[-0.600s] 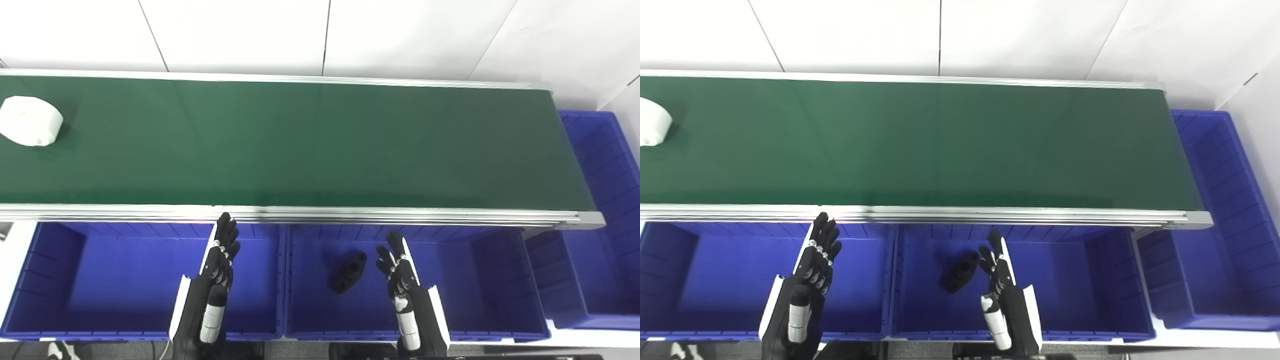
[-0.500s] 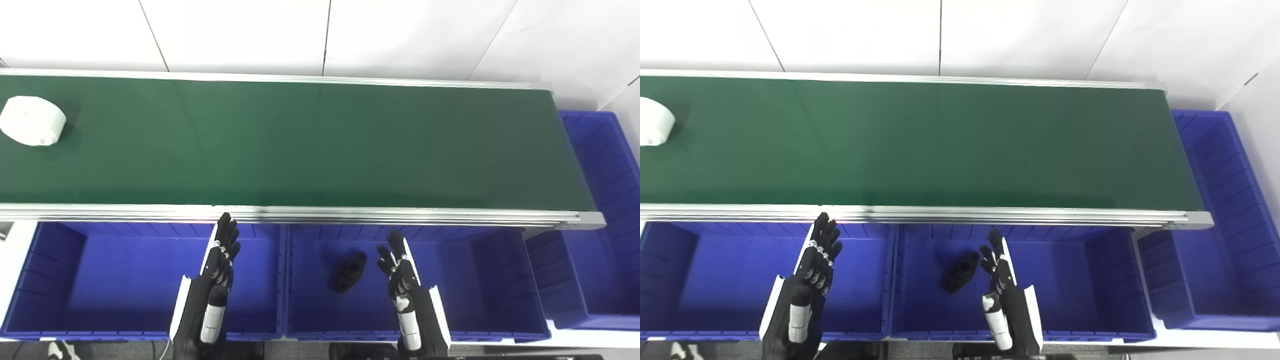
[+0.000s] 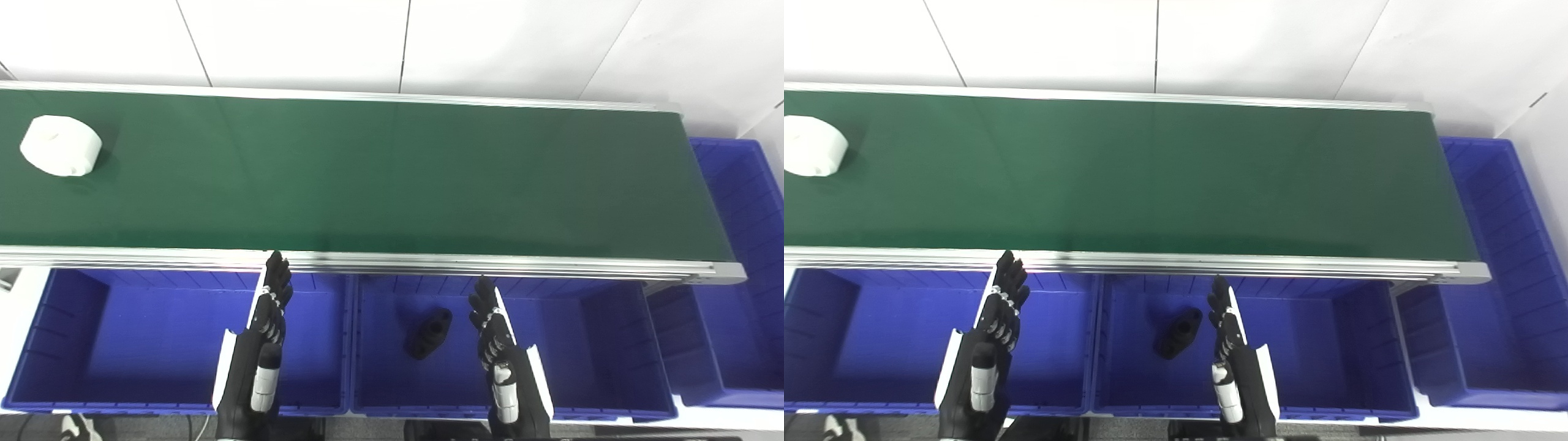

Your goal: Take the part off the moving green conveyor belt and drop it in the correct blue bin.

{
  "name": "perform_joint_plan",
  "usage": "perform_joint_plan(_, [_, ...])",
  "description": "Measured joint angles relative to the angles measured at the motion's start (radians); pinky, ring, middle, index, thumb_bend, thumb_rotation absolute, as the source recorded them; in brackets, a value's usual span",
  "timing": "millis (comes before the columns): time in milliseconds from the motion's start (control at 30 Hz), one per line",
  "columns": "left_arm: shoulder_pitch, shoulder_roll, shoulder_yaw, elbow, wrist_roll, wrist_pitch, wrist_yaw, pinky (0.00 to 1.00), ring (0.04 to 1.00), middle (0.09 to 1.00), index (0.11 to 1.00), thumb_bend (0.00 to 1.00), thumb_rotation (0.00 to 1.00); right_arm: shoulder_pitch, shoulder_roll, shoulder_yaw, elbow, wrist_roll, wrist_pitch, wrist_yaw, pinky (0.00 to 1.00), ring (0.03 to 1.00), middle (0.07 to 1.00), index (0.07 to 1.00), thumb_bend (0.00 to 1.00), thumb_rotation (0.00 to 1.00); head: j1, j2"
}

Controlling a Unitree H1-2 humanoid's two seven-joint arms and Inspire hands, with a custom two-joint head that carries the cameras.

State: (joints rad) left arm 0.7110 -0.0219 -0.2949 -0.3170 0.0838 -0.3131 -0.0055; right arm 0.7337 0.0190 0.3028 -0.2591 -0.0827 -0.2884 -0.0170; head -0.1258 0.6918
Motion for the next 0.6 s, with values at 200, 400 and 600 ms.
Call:
perform_joint_plan(200, [0.0,-0.005,0.009,0.015,0.015,-0.012,0.014,1.0,1.0,1.0,1.0,0.86,1.0,-0.003,-0.005,-0.004,0.002,0.018,0.0,0.002,1.0,0.998,1.0,1.0,0.92,1.0,0.006,0.014])
perform_joint_plan(400, [0.0,-0.01,0.01,0.015,0.007,-0.023,0.014,1.0,1.0,1.0,1.0,0.86,1.0,-0.004,-0.008,-0.007,0.002,0.018,0.0,0.002,1.0,0.992,1.0,1.0,0.91,1.0,0.0,0.011])
perform_joint_plan(600, [0.0,-0.009,0.01,0.017,-0.003,-0.025,0.014,1.0,1.0,1.0,1.0,0.86,0.99,-0.007,-0.003,-0.022,0.002,-0.015,-0.002,-0.008,1.0,1.0,1.0,1.0,0.92,1.0,0.003,0.002])
